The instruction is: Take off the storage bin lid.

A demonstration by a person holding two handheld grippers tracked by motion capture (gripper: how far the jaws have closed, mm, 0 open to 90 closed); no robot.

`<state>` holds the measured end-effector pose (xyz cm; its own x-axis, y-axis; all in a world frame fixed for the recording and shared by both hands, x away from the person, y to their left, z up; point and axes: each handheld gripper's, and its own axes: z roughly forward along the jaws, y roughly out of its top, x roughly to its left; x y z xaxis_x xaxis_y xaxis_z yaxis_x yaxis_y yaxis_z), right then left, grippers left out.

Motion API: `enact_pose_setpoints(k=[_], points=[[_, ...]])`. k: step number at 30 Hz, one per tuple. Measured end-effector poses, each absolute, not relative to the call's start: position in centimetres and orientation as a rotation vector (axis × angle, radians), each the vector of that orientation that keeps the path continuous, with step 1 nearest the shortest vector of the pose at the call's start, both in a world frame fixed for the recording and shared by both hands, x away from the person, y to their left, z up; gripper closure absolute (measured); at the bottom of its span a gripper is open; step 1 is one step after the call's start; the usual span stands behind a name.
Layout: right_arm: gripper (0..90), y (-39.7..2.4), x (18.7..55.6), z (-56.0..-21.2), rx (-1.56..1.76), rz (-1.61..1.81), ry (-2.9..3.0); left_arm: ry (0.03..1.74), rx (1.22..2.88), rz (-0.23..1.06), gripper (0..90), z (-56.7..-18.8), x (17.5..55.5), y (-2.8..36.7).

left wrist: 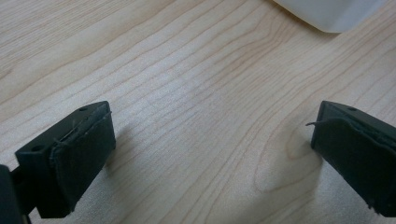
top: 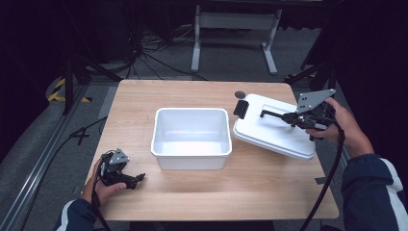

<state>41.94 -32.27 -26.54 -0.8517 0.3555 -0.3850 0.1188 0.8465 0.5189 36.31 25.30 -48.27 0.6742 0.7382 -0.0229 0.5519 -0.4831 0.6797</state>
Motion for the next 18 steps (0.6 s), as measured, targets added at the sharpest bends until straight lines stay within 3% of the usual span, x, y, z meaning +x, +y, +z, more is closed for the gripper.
enact_pose_setpoints(k=[18], points=[[84.8, -33.6, 43.2, -31.4, 0.423, 0.637, 2.615, 0.988, 2.214, 0.359, 0.2, -48.3, 36.3, 25.3]])
